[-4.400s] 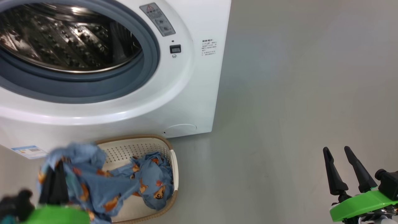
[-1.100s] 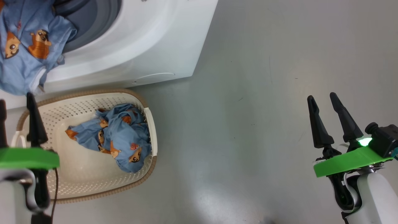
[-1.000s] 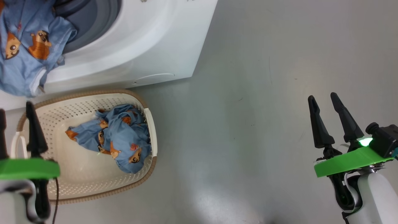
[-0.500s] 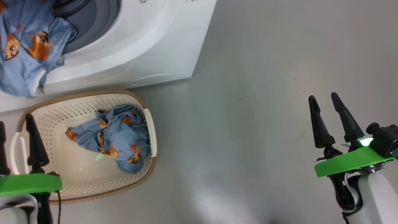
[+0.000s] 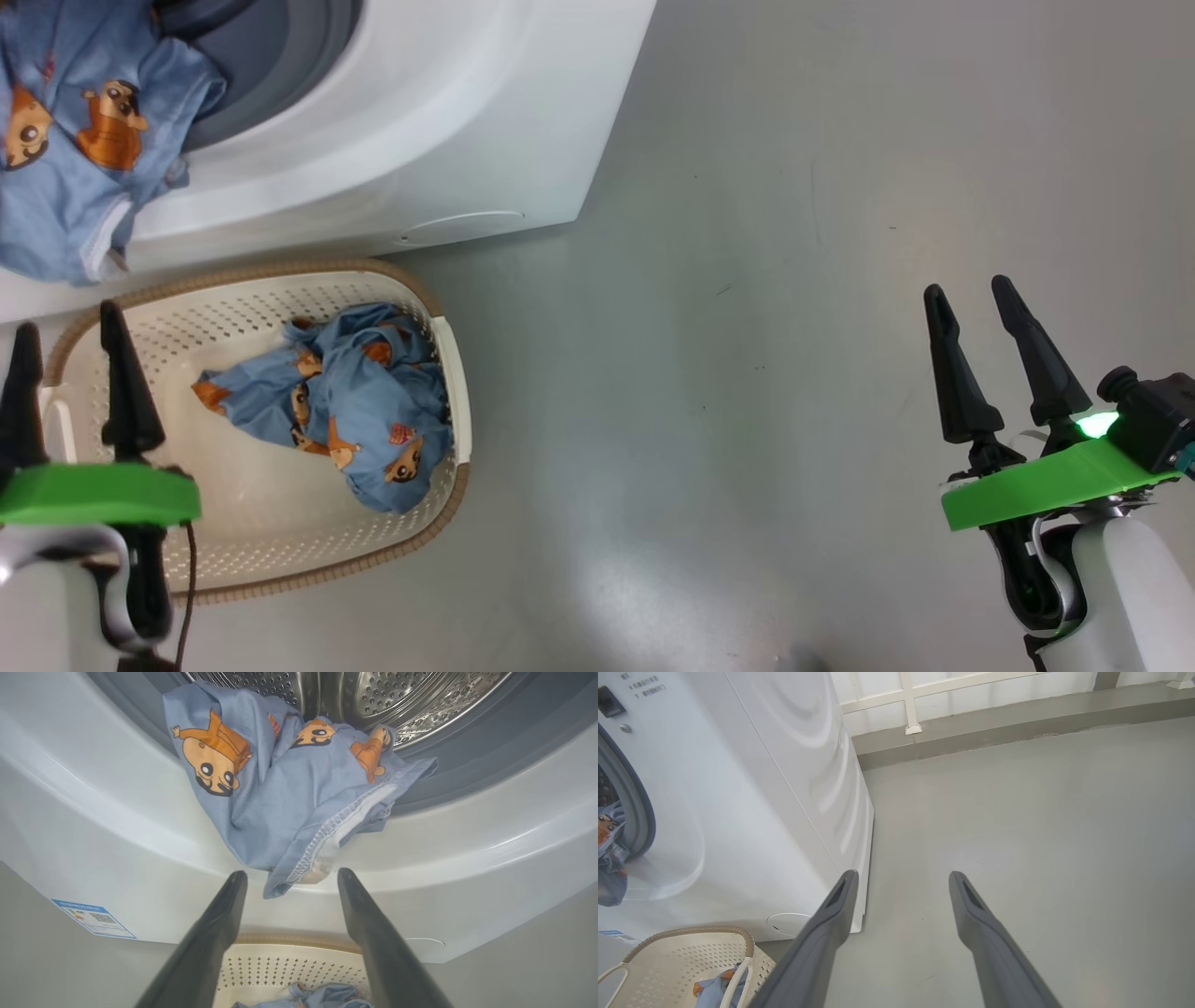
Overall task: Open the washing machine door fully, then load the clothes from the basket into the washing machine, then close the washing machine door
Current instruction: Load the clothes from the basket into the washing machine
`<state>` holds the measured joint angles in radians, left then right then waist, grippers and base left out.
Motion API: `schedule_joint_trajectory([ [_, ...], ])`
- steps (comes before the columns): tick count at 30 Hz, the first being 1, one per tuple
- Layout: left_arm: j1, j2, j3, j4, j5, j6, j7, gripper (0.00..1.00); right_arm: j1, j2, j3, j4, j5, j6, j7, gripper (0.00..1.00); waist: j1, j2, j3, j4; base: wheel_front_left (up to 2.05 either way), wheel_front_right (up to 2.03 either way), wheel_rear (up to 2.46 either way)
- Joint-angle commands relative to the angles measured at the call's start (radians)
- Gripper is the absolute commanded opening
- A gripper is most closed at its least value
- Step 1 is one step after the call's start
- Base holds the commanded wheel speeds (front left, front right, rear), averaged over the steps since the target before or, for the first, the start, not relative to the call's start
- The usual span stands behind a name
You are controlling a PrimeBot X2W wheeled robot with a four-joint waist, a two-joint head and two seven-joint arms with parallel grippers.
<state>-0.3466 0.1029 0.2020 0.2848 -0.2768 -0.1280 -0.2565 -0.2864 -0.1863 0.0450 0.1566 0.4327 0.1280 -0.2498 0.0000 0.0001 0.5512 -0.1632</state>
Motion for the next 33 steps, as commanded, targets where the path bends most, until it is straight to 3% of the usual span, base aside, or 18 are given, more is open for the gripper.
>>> schedule_joint_trajectory([
  [1, -0.030, 0.038, 0.017, 0.015, 0.003, -0.003, -0.005, 1.00, 0.006, -0.003, 0.019, -0.024, -0.005, 0.003, -0.012, 1.00, 0.0000, -0.0001, 0.003, -0.004, 0.00, 0.00, 0.00],
  [24, -0.396, 0.137, -0.047, 0.426, 0.033, -0.003, -0.005, 1.00, -0.011, 0.003, 0.038, -0.022, -0.007, 0.003, -0.012, 1.00, 0.0000, -0.0001, 0.020, -0.025, 0.00, 0.00, 0.00],
  [25, -0.403, 0.140, -0.053, 0.436, 0.033, -0.003, -0.005, 0.92, -0.011, 0.004, 0.038, -0.022, -0.007, 0.003, -0.012, 1.00, 0.0000, -0.0001, 0.019, -0.025, 0.00, 0.00, 0.00],
  [26, -0.409, 0.144, -0.059, 0.447, 0.033, -0.003, -0.005, 0.49, -0.011, 0.004, 0.038, -0.023, -0.007, 0.003, -0.012, 1.00, 0.0000, -0.0001, 0.019, -0.025, 0.00, 0.00, 0.00],
  [28, -0.421, 0.149, -0.066, 0.461, 0.027, -0.003, -0.005, 0.00, -0.011, 0.004, 0.039, -0.025, -0.007, 0.003, -0.012, 1.00, 0.0000, -0.0001, 0.021, -0.025, 0.00, 0.00, 0.00],
  [33, -0.427, 0.153, -0.064, 0.437, -0.001, -0.003, -0.005, 0.00, -0.012, 0.008, 0.032, -0.029, -0.008, 0.003, -0.012, 1.00, 0.0000, -0.0001, 0.026, -0.024, 0.00, 0.00, 0.00],
])
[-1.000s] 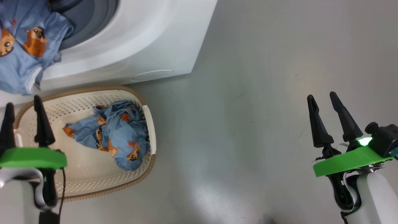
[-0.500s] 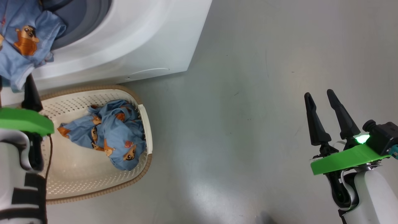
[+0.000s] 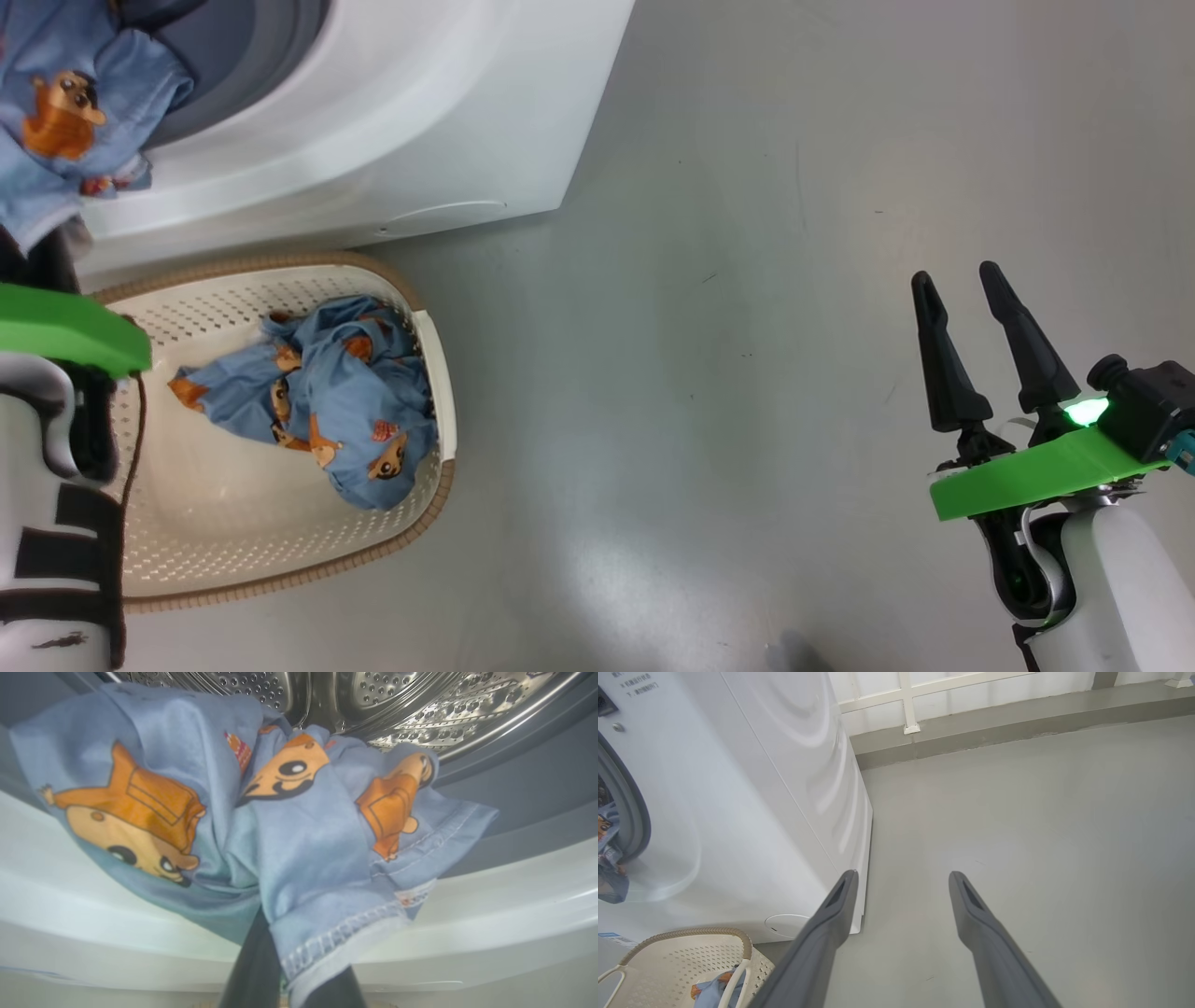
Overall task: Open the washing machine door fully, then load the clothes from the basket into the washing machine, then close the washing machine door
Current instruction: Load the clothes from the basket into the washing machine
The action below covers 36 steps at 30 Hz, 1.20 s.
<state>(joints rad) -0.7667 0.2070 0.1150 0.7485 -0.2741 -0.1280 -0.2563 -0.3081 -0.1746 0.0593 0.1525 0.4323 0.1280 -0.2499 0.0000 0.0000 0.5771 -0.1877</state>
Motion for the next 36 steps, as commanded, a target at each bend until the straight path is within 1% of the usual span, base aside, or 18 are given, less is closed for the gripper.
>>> schedule_joint_trajectory([
  [1, -0.003, 0.049, 0.026, -0.042, -0.007, -0.003, -0.006, 0.00, 0.010, -0.003, 0.017, -0.025, -0.007, 0.003, -0.012, 1.00, 0.0000, 0.0000, 0.001, 0.001, 0.00, 0.00, 0.00],
  [6, 0.020, 0.032, 0.063, -0.168, -0.022, -0.003, -0.006, 0.00, 0.010, 0.008, 0.014, -0.025, -0.009, 0.003, -0.012, 1.00, 0.0000, 0.0000, 0.004, 0.004, 0.00, 0.00, 0.00],
  [9, 0.024, 0.027, 0.054, -0.228, -0.015, -0.003, -0.006, 0.00, 0.009, 0.014, 0.016, -0.026, -0.009, 0.003, -0.012, 1.00, 0.0000, 0.0000, 0.007, 0.004, 0.00, 0.00, 0.00],
  [13, -0.024, 0.041, 0.029, -0.232, -0.012, -0.003, -0.006, 0.00, 0.003, 0.018, 0.021, -0.025, -0.009, 0.003, -0.012, 1.00, 0.0000, 0.0000, 0.014, 0.000, 0.00, 0.00, 0.00],
  [18, -0.155, 0.084, -0.029, -0.127, -0.024, -0.003, -0.006, 0.00, -0.009, 0.027, 0.036, -0.021, -0.004, 0.003, -0.012, 1.00, 0.0000, 0.0000, 0.022, -0.022, 0.00, 0.00, 0.00],
  [23, -0.313, 0.129, -0.101, 0.053, -0.052, -0.003, 0.011, 0.00, -0.012, 0.042, 0.051, -0.017, 0.002, 0.003, -0.012, 1.00, 0.0000, 0.0000, 0.028, -0.059, 0.00, 0.00, 0.00],
  [25, -0.409, 0.165, -0.158, 0.147, -0.040, -0.003, 0.028, 0.00, -0.015, 0.051, 0.064, -0.014, 0.006, 0.003, -0.012, 1.00, 0.0000, 0.0000, 0.035, -0.085, 0.00, 0.00, 0.00],
  [27, -0.469, 0.185, -0.188, 0.186, -0.030, -0.003, 0.022, 0.00, -0.018, 0.056, 0.071, -0.014, 0.008, 0.003, -0.012, 1.00, 0.0000, 0.0000, 0.040, -0.101, 0.00, 0.00, 0.00],
  [29, -0.525, 0.199, -0.192, 0.203, -0.035, -0.003, 0.007, 0.00, -0.022, 0.061, 0.076, -0.014, 0.010, 0.003, -0.012, 1.00, 0.0000, 0.0000, 0.048, -0.116, 0.00, 0.00, 0.00],
  [32, -0.558, 0.208, -0.198, 0.222, -0.035, -0.003, 0.000, 0.00, -0.027, 0.065, 0.078, -0.014, 0.011, 0.003, -0.012, 1.00, 0.0000, 0.0000, 0.055, -0.127, 0.00, 0.00, 0.00],
  [36, -0.576, 0.222, -0.236, 0.315, -0.014, -0.003, -0.003, 0.00, -0.030, 0.073, 0.083, -0.014, 0.012, 0.003, -0.012, 1.00, 0.0000, 0.0000, 0.062, -0.143, 0.00, 0.00, 0.00],
])
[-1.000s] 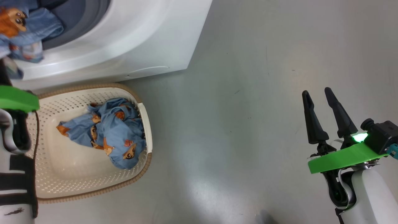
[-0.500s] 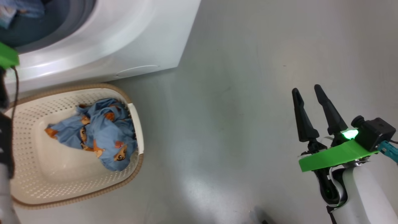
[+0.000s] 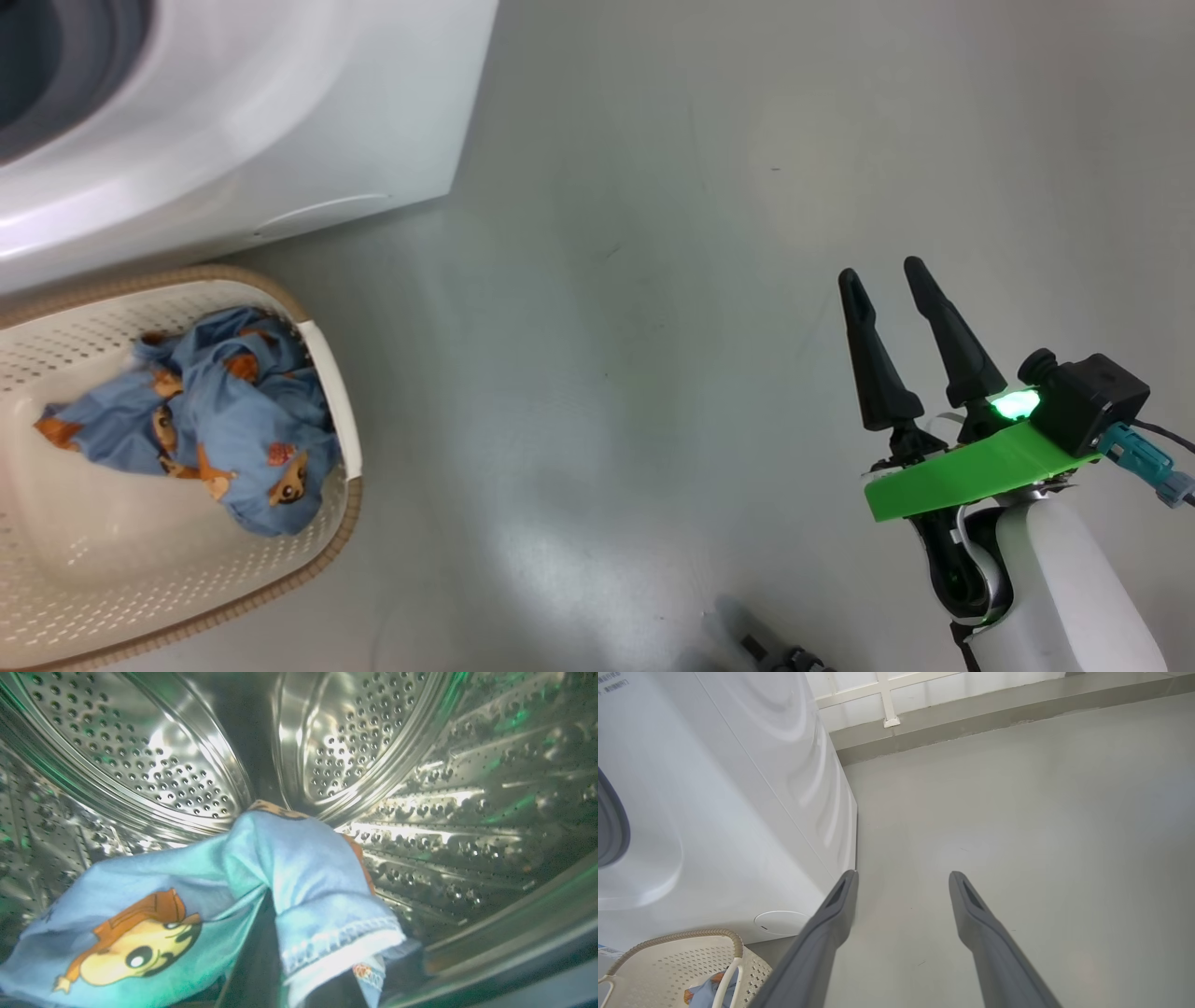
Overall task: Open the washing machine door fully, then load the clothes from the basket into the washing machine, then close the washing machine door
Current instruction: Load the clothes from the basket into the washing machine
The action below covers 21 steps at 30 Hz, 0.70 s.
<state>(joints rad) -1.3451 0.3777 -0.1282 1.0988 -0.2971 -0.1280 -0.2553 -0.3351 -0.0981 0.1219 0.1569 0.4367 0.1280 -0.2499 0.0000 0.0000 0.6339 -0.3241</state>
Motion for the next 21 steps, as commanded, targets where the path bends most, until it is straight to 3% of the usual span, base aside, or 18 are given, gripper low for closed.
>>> schedule_joint_trajectory([
  [1, -0.001, 0.053, 0.004, -0.007, 0.009, -0.003, -0.004, 0.00, -0.002, -0.003, 0.022, -0.018, 0.008, 0.003, -0.012, 1.00, 0.0000, 0.0000, 0.006, -0.009, 0.00, 0.00, 0.00],
  [5, -0.023, 0.060, -0.005, 0.100, 0.008, 0.000, 0.031, 0.00, -0.005, 0.001, 0.025, -0.014, 0.007, 0.003, -0.012, 1.00, 0.0000, 0.0000, 0.008, -0.014, 0.00, 0.00, 0.00],
  [6, -0.028, 0.062, -0.014, 0.113, 0.013, -0.001, 0.035, 0.04, -0.005, 0.001, 0.025, -0.014, 0.007, 0.003, -0.012, 1.00, 0.0000, 0.0000, 0.009, -0.014, 0.00, 0.00, 0.00],
  [7, -0.034, 0.064, -0.018, 0.123, 0.014, -0.001, 0.037, 0.31, -0.006, 0.001, 0.024, -0.013, 0.006, 0.003, -0.012, 1.00, 0.0000, 0.0000, 0.008, -0.013, 0.00, 0.00, 0.00],
  [8, -0.038, 0.064, -0.019, 0.133, 0.011, -0.001, 0.043, 0.47, -0.006, 0.001, 0.022, -0.014, 0.006, 0.003, -0.012, 1.00, 0.0000, 0.0000, 0.007, -0.011, 0.00, 0.00, 0.00],
  [9, -0.041, 0.063, -0.021, 0.141, 0.010, -0.001, 0.051, 1.00, -0.006, 0.000, 0.020, -0.014, 0.005, 0.003, -0.012, 1.00, 0.0000, 0.0000, 0.006, -0.008, 0.00, 0.00, 0.00],
  [21, 0.017, 0.004, -0.030, 0.139, -0.087, -0.002, 0.013, 1.00, -0.002, -0.018, 0.011, -0.012, -0.001, 0.003, -0.012, 1.00, 0.0000, 0.0000, -0.028, 0.041, 0.00, 0.00, 0.00],
])
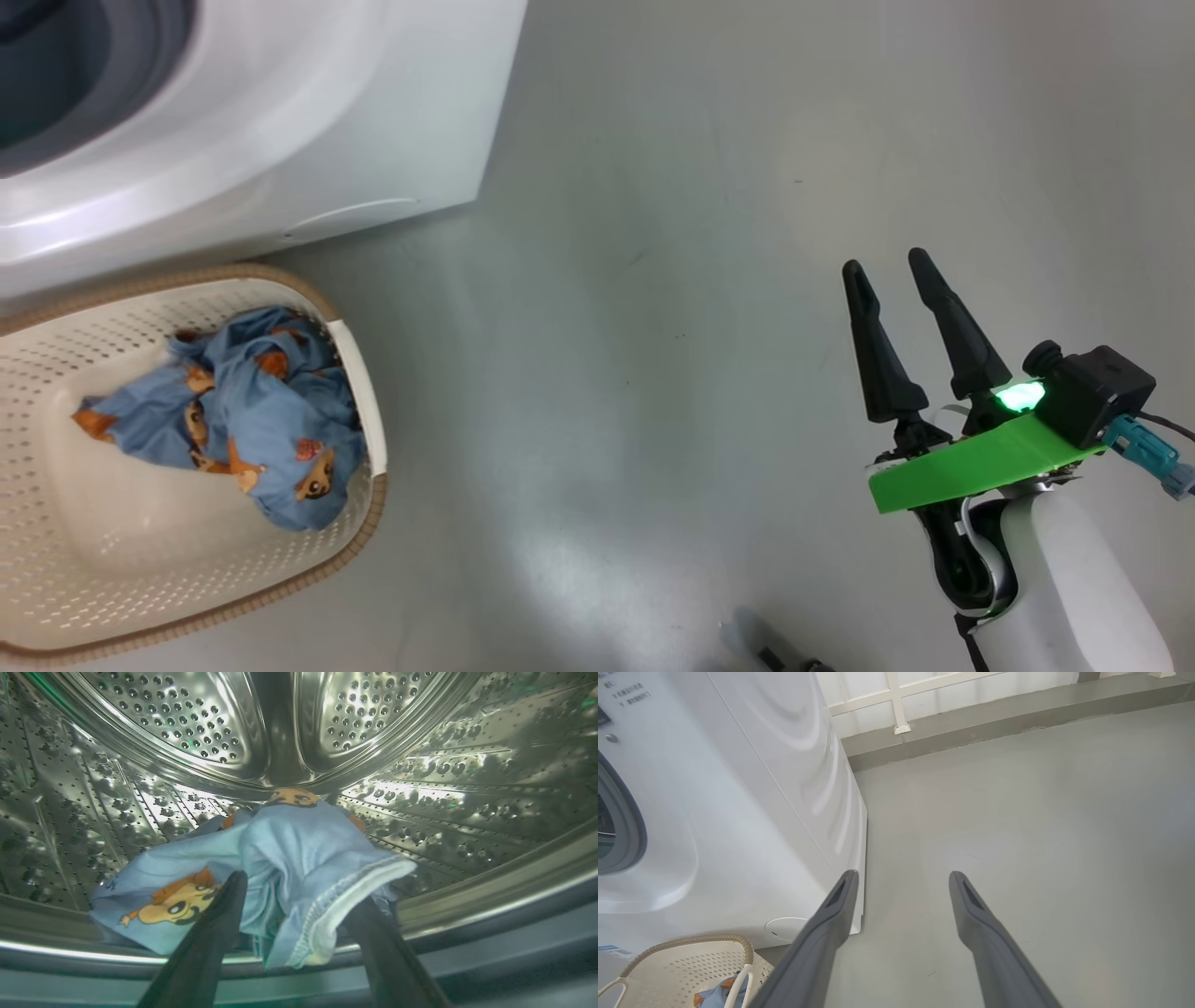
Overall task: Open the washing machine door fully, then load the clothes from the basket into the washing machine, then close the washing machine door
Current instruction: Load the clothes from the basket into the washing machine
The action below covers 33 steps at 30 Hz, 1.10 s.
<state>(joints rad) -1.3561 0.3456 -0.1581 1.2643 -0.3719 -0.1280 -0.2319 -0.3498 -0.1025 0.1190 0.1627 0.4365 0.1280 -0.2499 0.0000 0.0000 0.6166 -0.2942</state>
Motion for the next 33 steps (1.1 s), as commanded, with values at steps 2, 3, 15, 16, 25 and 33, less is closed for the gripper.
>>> schedule_joint_trajectory([
  [2, 0.056, 0.023, 0.000, -0.048, -0.043, -0.002, -0.019, 1.00, 0.016, -0.019, 0.012, -0.017, -0.001, 0.003, -0.012, 1.00, 0.0000, 0.0000, -0.020, 0.020, 0.00, 0.00, 0.00],
  [3, 0.073, 0.021, -0.002, -0.058, -0.056, -0.002, -0.023, 1.00, 0.018, -0.022, 0.010, -0.017, -0.002, 0.003, -0.012, 1.00, 0.0000, 0.0000, -0.026, 0.024, 0.00, 0.00, 0.00],
  [15, 0.387, -0.008, 0.120, -0.396, -0.123, -0.003, -0.030, 1.00, 0.053, -0.064, -0.013, -0.010, -0.006, 0.003, -0.012, 1.00, 0.0000, 0.0000, -0.104, 0.077, 0.00, 0.00, 0.00],
  [16, 0.418, -0.011, 0.130, -0.424, -0.112, -0.003, -0.030, 1.00, 0.056, -0.068, -0.015, -0.009, -0.006, 0.003, -0.012, 1.00, 0.0000, 0.0000, -0.110, 0.081, 0.00, 0.00, 0.00],
  [25, 0.662, -0.075, 0.232, -0.620, -0.022, -0.003, -0.030, 1.00, 0.092, -0.098, -0.032, 0.001, -0.009, 0.003, -0.012, 1.00, 0.0000, 0.0000, -0.181, 0.118, 0.00, 0.00, 0.00],
  [33, 0.866, -0.138, 0.285, -0.762, 0.045, -0.003, -0.030, 1.00, 0.136, -0.122, -0.031, 0.014, -0.007, 0.003, -0.012, 1.00, 0.0000, 0.0000, -0.262, 0.144, 0.00, 0.00, 0.00],
])
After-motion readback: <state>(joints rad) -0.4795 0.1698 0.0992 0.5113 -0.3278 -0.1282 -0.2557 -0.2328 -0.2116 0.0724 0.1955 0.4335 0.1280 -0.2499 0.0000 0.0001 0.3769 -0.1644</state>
